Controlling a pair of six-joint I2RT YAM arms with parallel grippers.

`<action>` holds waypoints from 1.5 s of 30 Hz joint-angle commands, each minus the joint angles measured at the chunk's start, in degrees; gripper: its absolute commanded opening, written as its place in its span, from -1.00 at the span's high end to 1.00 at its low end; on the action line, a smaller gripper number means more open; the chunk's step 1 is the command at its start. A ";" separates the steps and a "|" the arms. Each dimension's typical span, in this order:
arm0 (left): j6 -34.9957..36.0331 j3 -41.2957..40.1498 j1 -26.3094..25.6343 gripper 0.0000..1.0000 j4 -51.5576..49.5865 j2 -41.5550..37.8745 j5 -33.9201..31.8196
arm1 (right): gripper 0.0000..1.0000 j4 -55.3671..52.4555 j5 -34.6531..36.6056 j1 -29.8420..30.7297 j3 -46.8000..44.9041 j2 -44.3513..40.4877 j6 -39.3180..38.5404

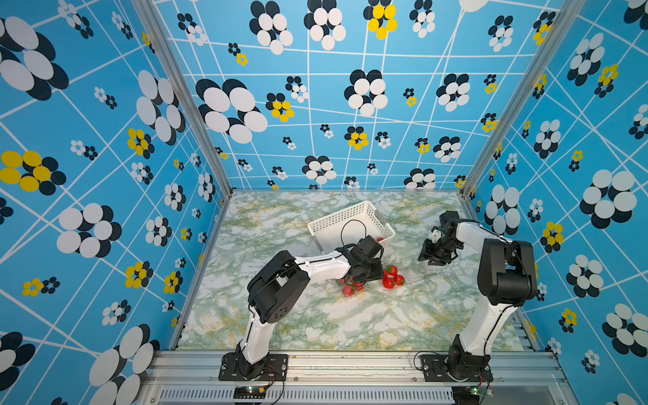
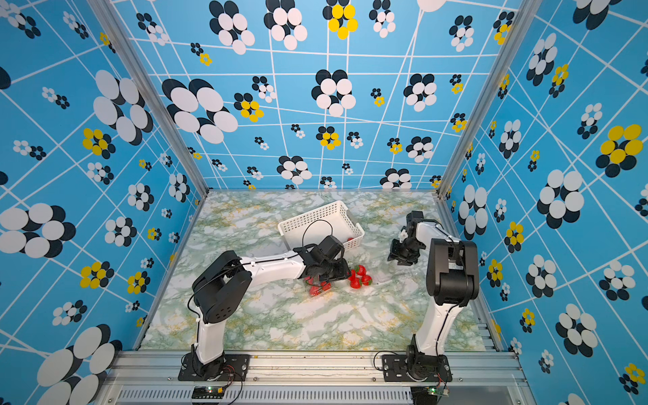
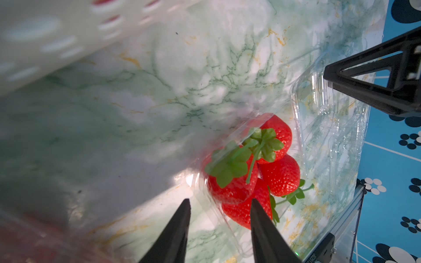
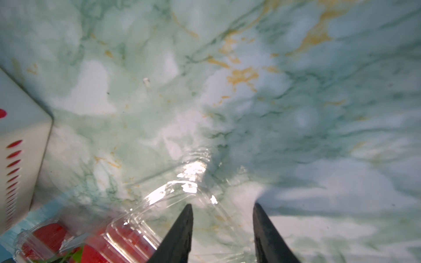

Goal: Pack strawberries into containers
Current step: Adjust the packing box at the center of the board, then close the packing box at the center of the board.

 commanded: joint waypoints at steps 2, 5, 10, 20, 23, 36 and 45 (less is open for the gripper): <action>1.02 2.60 -0.45 0.11 -4.03 -0.96 -0.49 | 0.11 -0.45 -4.86 -0.13 -2.33 -0.70 -1.01; 1.15 3.42 -0.40 0.11 -5.22 -0.46 -0.72 | 0.11 -0.94 -7.58 -0.11 -2.22 -1.48 -1.18; 1.70 5.21 -0.36 0.11 -7.64 0.09 -1.36 | 0.12 -1.03 -9.41 -0.09 -2.72 -0.89 -1.40; 1.94 5.83 0.63 0.11 -10.44 0.09 -1.60 | 0.13 -0.76 -9.56 -0.71 -2.69 -0.79 -1.32; 1.86 5.93 0.67 0.11 -10.84 0.18 -1.52 | 0.13 -0.85 -9.56 -0.97 -2.60 -0.88 -1.19; 2.03 5.40 2.01 0.11 -12.60 -0.24 -0.89 | 0.14 -0.32 -12.09 -1.00 -3.23 -0.64 -1.10; 1.97 5.70 2.04 0.11 -13.29 0.00 -0.54 | 0.18 -0.12 -14.83 -0.96 -3.86 -2.89 -1.30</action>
